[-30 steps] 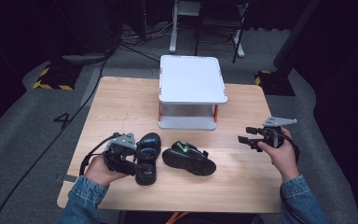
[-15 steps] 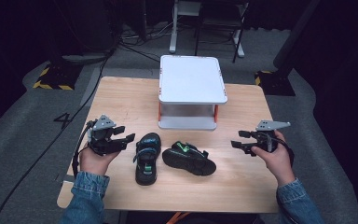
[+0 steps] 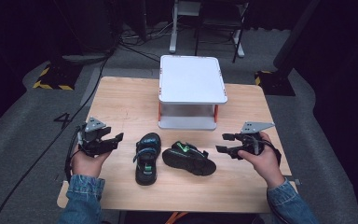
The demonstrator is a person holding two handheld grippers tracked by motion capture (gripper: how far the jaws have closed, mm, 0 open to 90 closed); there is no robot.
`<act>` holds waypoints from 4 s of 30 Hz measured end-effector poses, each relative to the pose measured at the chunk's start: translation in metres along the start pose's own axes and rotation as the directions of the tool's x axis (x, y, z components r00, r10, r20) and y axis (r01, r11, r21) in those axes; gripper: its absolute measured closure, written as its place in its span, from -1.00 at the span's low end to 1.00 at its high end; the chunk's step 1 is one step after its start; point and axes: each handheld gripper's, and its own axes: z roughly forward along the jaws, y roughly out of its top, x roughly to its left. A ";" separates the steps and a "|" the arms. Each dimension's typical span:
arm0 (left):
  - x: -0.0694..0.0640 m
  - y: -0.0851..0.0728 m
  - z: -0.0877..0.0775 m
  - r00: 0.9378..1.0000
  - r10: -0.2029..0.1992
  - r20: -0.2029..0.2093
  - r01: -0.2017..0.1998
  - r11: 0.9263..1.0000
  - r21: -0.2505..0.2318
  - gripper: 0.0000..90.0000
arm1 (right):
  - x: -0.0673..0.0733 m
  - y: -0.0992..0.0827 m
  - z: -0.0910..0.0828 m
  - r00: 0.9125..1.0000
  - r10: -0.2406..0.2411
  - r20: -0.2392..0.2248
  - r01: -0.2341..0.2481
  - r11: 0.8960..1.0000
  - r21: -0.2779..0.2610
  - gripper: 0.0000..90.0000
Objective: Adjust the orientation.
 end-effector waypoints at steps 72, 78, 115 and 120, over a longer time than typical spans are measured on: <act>0.010 -0.027 -0.012 0.998 -0.053 -0.044 0.055 0.998 0.028 -0.03 | 0.016 0.037 0.051 0.999 0.028 -0.038 -0.029 0.999 -0.025 0.13; 0.012 -0.036 -0.020 0.996 -0.068 -0.058 0.070 0.997 0.030 -0.03 | 0.011 0.038 0.077 0.999 0.035 0.017 -0.035 0.999 -0.012 0.15; 0.005 -0.016 0.008 1.000 -0.029 -0.004 0.029 0.999 0.035 -0.02 | 0.062 0.037 0.043 0.937 -0.078 -0.341 0.123 0.986 0.114 0.89; 0.000 -0.007 0.020 1.000 -0.002 0.014 0.001 0.999 0.036 -0.02 | 0.067 0.019 0.039 0.892 -0.038 -0.451 0.154 0.962 0.224 0.89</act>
